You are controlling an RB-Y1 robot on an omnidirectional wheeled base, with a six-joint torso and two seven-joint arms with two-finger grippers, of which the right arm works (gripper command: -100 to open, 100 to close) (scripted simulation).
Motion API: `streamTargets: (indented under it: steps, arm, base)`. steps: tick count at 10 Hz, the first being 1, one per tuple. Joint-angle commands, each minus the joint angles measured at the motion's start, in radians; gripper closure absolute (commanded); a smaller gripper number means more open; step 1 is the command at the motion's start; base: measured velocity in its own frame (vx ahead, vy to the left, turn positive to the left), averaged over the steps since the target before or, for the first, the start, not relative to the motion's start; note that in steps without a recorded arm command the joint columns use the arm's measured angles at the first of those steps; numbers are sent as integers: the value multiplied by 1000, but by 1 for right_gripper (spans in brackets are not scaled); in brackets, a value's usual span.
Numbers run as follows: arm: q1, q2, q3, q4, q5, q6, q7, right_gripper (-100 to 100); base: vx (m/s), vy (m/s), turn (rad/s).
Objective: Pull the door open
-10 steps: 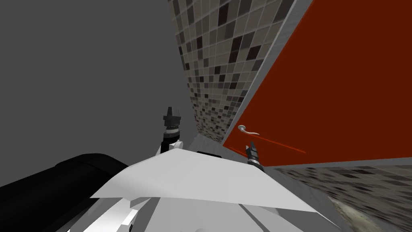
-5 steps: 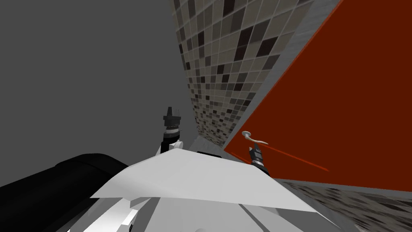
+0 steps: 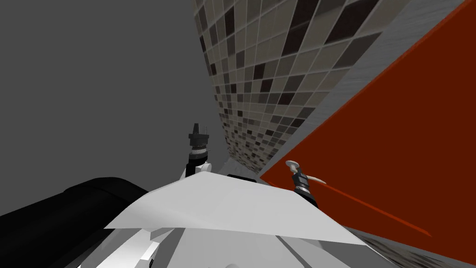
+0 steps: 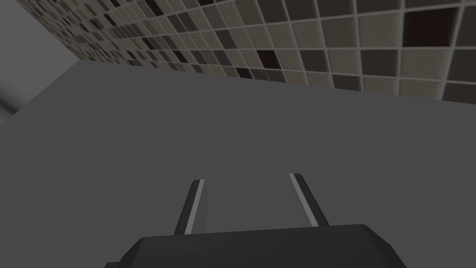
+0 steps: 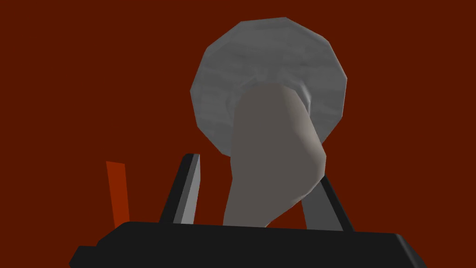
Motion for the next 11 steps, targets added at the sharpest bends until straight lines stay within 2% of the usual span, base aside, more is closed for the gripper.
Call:
streamTargets:
  steps: [1, 5, 11]
  arm:
    - [1, 1, 0, -1, 0, 1, 2, 100]
    - [1, 1, 0, -1, 0, 1, 2, 100]
    - [44, -44, 52, -6, 10, -49, -47, 100]
  base:
    - [-32, 5, -9]
    - [-15, 3, 2]
    - [-181, -30, 129]
